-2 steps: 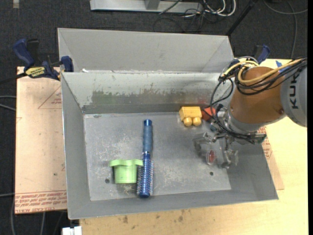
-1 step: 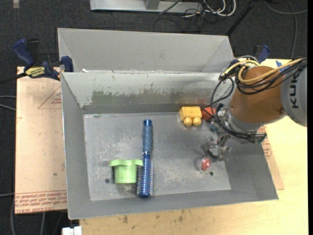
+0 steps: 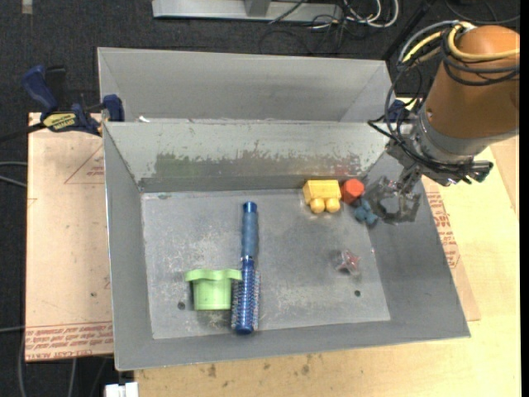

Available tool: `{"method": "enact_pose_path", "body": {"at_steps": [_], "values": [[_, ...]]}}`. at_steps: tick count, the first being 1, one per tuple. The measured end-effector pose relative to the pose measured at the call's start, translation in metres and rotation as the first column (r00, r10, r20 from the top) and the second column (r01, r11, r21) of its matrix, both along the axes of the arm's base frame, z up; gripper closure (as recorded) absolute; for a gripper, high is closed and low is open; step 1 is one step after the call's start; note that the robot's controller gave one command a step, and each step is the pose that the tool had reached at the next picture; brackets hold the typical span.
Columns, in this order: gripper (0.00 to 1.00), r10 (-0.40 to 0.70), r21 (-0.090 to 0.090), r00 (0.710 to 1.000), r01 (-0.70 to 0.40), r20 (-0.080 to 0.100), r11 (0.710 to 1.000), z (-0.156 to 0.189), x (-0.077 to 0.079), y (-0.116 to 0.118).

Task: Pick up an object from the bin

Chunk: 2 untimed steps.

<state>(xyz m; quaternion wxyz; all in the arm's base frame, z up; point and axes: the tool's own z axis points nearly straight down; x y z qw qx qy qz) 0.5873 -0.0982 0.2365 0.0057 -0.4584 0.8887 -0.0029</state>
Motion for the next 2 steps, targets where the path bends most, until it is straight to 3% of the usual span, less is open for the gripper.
{"method": "enact_pose_path", "body": {"at_steps": [1, 2], "values": [[1.00, -0.206, 0.004, 0.978, 0.206, -0.014, 0.979, -0.048, 0.019, 0.032], [1.00, -0.229, 0.003, 0.973, 0.229, -0.004, 0.973, 0.007, 0.012, 0.030]]}}
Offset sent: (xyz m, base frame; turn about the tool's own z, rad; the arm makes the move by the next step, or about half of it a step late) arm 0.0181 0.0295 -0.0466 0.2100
